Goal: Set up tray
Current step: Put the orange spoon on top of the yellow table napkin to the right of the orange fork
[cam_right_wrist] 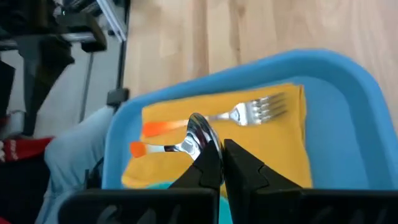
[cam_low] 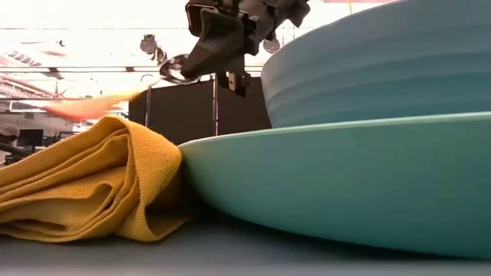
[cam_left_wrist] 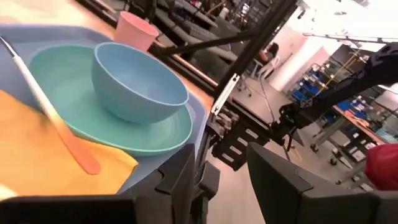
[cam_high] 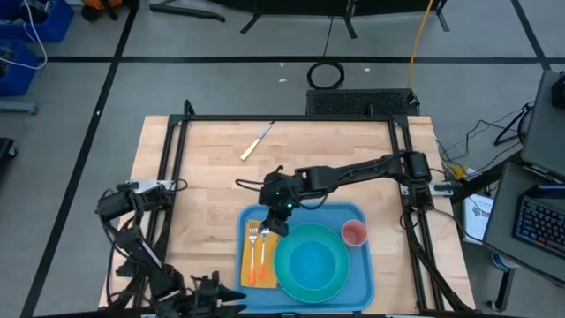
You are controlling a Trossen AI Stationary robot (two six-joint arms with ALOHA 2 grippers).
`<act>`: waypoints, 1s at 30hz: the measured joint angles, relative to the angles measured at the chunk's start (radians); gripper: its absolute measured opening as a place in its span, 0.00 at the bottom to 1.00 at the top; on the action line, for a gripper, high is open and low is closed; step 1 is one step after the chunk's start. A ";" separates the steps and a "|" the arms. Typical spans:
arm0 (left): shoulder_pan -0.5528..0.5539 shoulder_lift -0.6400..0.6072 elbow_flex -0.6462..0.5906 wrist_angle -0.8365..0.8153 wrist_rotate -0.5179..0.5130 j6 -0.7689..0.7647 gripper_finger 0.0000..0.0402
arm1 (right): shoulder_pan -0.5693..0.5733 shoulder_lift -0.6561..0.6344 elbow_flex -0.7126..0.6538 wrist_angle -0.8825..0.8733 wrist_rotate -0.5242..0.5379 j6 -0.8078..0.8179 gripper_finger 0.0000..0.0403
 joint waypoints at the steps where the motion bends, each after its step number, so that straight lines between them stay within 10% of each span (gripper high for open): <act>1: -0.008 0.000 0.000 -0.003 -0.019 0.005 0.37 | -0.001 0.003 0.001 0.018 0.002 0.009 0.00; 30: -0.050 -0.001 0.001 -0.029 -0.157 0.060 0.37 | -0.036 0.069 0.006 -0.023 0.010 0.052 0.00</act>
